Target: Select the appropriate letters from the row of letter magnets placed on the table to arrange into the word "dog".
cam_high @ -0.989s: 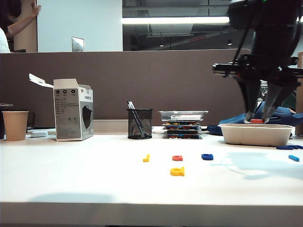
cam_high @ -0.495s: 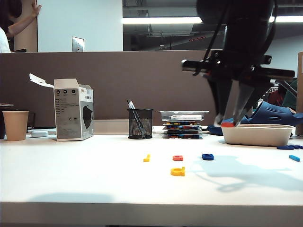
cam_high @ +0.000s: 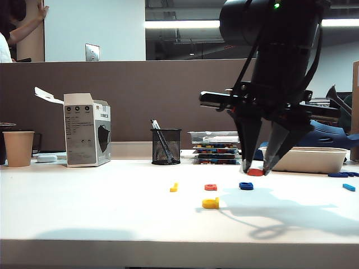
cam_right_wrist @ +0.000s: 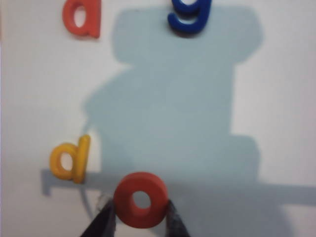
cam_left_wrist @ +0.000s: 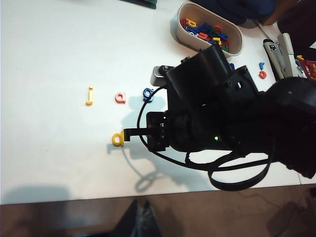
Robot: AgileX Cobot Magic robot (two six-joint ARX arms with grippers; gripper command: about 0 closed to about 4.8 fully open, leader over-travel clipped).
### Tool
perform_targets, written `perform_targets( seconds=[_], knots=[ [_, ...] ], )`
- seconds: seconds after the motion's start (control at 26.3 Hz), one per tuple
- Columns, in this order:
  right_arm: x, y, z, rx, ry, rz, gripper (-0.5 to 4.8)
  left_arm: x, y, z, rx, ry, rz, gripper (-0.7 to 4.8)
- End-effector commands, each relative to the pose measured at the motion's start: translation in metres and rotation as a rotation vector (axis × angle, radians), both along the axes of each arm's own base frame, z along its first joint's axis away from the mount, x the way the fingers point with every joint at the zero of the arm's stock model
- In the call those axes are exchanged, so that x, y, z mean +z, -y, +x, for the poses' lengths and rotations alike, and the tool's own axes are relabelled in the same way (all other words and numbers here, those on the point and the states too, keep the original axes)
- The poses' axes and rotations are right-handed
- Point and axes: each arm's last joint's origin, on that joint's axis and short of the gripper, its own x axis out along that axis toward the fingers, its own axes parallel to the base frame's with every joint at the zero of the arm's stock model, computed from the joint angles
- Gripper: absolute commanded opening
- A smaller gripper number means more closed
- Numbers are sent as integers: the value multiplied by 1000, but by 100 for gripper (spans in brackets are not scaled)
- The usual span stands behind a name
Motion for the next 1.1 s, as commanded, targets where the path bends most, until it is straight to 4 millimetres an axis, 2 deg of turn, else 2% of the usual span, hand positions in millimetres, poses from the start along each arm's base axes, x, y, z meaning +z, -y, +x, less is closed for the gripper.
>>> perform_targets(
  seconds=[0.04,0.42,0.91,1.1],
  knots=[
    [-1,-4,1,-8,21,27,94,1,-1,0,2,7,-4,-5],
    [-18,-6,-7,-13,-1,21,94,1,-1,0,2,6,-4,-5],
    [-35,-11,-4,-6,-29,4,94,1,-1,0,2,7,-4,-5],
    [-34,-12,-3,-10,-18,9,94,1,-1,0,2,7,-5,-5]
  ],
)
